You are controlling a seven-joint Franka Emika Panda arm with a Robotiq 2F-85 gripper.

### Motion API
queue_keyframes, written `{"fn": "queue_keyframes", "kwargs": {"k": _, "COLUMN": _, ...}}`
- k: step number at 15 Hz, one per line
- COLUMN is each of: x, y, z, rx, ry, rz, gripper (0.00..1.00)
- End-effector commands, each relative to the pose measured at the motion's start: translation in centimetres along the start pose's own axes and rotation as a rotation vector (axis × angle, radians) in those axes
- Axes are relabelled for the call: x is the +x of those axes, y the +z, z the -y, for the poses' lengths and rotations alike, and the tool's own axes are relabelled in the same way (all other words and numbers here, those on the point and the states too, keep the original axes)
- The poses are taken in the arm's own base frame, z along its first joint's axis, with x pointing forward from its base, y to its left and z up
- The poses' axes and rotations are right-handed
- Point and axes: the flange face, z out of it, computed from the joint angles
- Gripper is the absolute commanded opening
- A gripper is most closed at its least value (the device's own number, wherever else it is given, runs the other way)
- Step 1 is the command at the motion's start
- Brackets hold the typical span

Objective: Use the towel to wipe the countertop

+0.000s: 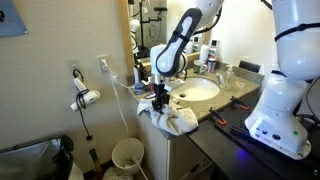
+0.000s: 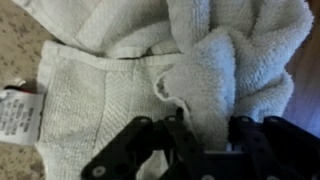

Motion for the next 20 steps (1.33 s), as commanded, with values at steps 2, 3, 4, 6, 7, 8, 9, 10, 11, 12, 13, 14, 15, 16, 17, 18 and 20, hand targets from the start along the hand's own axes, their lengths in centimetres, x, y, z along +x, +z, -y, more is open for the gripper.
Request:
{"fn": "queue_keyframes", "kwargs": {"k": 2, "x": -3.5, "y": -1.4, "z": -3.8, "rx": -0.023, "ry": 0.083, "rz": 0.162, "gripper": 0.06}}
{"fn": "queue_keyframes", "kwargs": {"k": 3, "x": -4.3, "y": -1.5, "z": -5.1, "rx": -0.048, "ry": 0.110, "rz": 0.195, "gripper": 0.06}}
{"fn": "queue_keyframes", "kwargs": {"k": 4, "x": -5.1, "y": -1.7, "z": -6.3, "rx": -0.067, "ry": 0.135, "rz": 0.222, "gripper": 0.06}}
{"fn": "queue_keyframes", "kwargs": {"k": 6, "x": -6.6, "y": -1.8, "z": -8.7, "rx": -0.101, "ry": 0.183, "rz": 0.268, "gripper": 0.06}}
{"fn": "queue_keyframes", "kwargs": {"k": 7, "x": -7.4, "y": -2.0, "z": -10.0, "rx": -0.132, "ry": 0.214, "rz": 0.290, "gripper": 0.06}}
{"fn": "queue_keyframes", "kwargs": {"k": 8, "x": -7.9, "y": -1.9, "z": -11.1, "rx": -0.160, "ry": 0.236, "rz": 0.303, "gripper": 0.06}}
{"fn": "queue_keyframes", "kwargs": {"k": 9, "x": -8.3, "y": -2.2, "z": -12.1, "rx": -0.194, "ry": 0.254, "rz": 0.299, "gripper": 0.06}}
{"fn": "queue_keyframes", "kwargs": {"k": 10, "x": -8.0, "y": -2.2, "z": -12.8, "rx": -0.231, "ry": 0.251, "rz": 0.270, "gripper": 0.06}}
{"fn": "queue_keyframes", "kwargs": {"k": 11, "x": -7.8, "y": -2.4, "z": -13.1, "rx": -0.264, "ry": 0.248, "rz": 0.249, "gripper": 0.06}}
{"fn": "queue_keyframes", "kwargs": {"k": 12, "x": -7.1, "y": -2.4, "z": -13.3, "rx": -0.304, "ry": 0.239, "rz": 0.219, "gripper": 0.06}}
{"fn": "queue_keyframes", "kwargs": {"k": 13, "x": -6.4, "y": -2.3, "z": -13.4, "rx": -0.315, "ry": 0.230, "rz": 0.199, "gripper": 0.06}}
{"fn": "queue_keyframes", "kwargs": {"k": 14, "x": -6.3, "y": -2.4, "z": -13.5, "rx": -0.331, "ry": 0.232, "rz": 0.200, "gripper": 0.06}}
{"fn": "queue_keyframes", "kwargs": {"k": 15, "x": -6.6, "y": -2.4, "z": -13.8, "rx": -0.340, "ry": 0.244, "rz": 0.215, "gripper": 0.06}}
{"fn": "queue_keyframes", "kwargs": {"k": 16, "x": -7.1, "y": -2.4, "z": -14.1, "rx": -0.349, "ry": 0.257, "rz": 0.232, "gripper": 0.06}}
{"fn": "queue_keyframes", "kwargs": {"k": 17, "x": -8.1, "y": -2.4, "z": -14.8, "rx": -0.358, "ry": 0.282, "rz": 0.257, "gripper": 0.06}}
{"fn": "queue_keyframes", "kwargs": {"k": 18, "x": -9.4, "y": -2.4, "z": -15.4, "rx": -0.373, "ry": 0.315, "rz": 0.283, "gripper": 0.06}}
{"fn": "queue_keyframes", "kwargs": {"k": 20, "x": -11.7, "y": -2.4, "z": -16.8, "rx": -0.402, "ry": 0.382, "rz": 0.328, "gripper": 0.06}}
